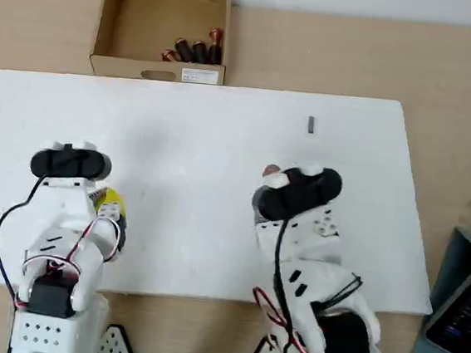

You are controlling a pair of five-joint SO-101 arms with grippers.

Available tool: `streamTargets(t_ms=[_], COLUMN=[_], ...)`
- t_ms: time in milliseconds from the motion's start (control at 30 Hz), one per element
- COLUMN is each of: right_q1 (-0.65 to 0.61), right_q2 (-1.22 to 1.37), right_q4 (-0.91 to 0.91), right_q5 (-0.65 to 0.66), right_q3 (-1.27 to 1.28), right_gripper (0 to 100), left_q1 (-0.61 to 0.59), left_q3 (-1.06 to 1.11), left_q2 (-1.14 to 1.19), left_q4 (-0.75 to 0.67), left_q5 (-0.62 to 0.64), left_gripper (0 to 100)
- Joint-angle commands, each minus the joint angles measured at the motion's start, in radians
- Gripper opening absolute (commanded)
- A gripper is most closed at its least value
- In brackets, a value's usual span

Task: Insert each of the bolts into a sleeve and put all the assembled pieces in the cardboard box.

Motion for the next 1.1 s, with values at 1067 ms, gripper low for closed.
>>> streamTargets(t_ms=[1067], right_q1=[0.019], right_q2=[1.709], right_q4=[-0.468], right_q5=[-0.005], right_q3=[-1.264], right_gripper=[0.9], left_q1=[-0.06], left_q3=[0.063], left_q2=[-0.01], left_q4=[0.0], left_q5=[0.025], left_gripper=[0])
